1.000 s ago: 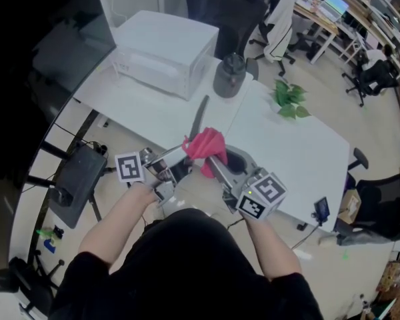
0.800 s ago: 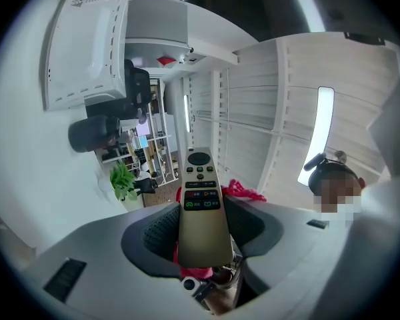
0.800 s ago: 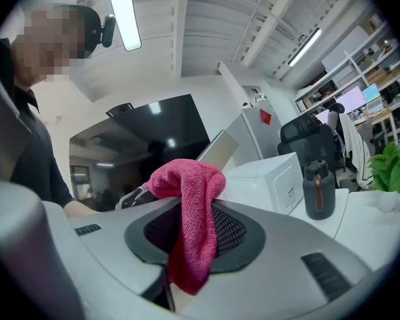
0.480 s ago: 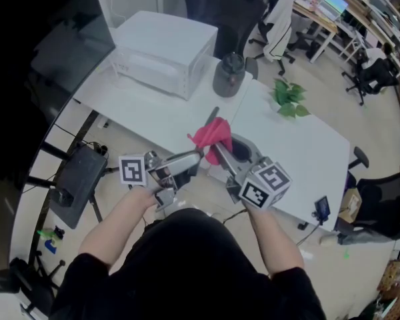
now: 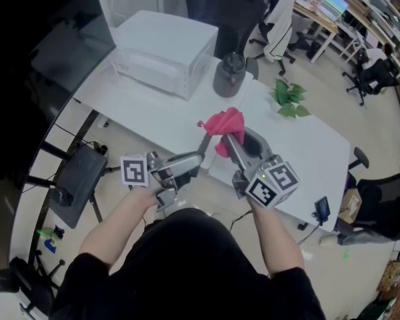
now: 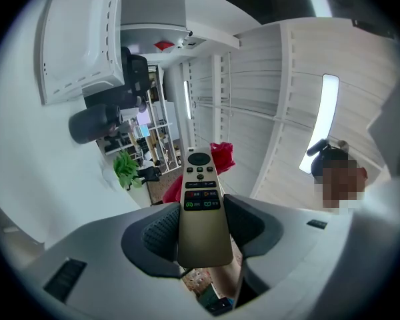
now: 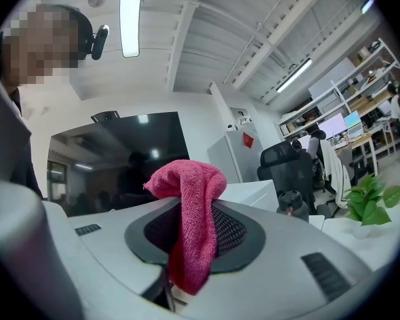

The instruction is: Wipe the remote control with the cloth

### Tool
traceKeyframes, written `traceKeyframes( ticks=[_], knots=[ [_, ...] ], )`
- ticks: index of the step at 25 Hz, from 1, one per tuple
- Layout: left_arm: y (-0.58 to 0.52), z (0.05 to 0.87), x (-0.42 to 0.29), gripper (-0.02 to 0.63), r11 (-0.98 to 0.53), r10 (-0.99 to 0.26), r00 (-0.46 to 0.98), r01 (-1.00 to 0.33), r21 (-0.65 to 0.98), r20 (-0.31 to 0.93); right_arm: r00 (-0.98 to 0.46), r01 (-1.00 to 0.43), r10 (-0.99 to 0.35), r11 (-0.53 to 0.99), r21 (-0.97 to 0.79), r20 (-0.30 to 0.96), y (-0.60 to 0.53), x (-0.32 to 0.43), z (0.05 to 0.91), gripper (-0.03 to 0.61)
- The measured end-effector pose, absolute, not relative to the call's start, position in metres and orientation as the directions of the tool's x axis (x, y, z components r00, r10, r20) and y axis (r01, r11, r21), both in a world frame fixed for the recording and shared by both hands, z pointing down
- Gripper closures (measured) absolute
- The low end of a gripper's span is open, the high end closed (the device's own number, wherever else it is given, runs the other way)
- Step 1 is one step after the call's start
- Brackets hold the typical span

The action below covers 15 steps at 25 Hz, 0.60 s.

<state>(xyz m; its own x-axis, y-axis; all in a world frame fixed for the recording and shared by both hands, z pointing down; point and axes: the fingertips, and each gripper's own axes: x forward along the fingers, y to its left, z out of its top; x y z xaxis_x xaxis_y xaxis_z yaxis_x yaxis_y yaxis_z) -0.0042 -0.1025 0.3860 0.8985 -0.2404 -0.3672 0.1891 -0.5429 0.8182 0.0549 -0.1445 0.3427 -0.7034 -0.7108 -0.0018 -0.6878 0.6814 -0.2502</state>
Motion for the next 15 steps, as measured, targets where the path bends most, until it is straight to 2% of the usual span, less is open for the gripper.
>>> traceKeyframes(
  ticks=[3, 7, 11, 15],
  knots=[
    [-0.116, 0.394, -0.011, 0.405, -0.577, -0.319, 0.898, 0.069, 0.814, -0.303, -0.677, -0.72, -0.736, 0.661, -0.212, 0.006, -0.139, 0.058, 0.344, 0.474],
    [-0.139, 0.416, -0.026, 0.405, -0.626, -0.462, 0.874, -0.198, 0.754, -0.154, -0.618, -0.785, -0.785, 0.611, -0.102, 0.052, -0.13, 0.06, 0.351, 0.474],
    [-0.157, 0.443, -0.042, 0.405, -0.628, -0.585, 0.811, -0.463, 0.626, 0.013, -0.568, -0.819, -0.811, 0.574, 0.004, 0.137, -0.121, 0.057, 0.367, 0.474],
    [-0.171, 0.467, -0.056, 0.405, -0.581, -0.681, 0.708, -0.679, 0.45, 0.188, -0.541, -0.83, -0.825, 0.555, 0.053, 0.161, -0.116, 0.055, 0.382, 0.474]
  ],
)
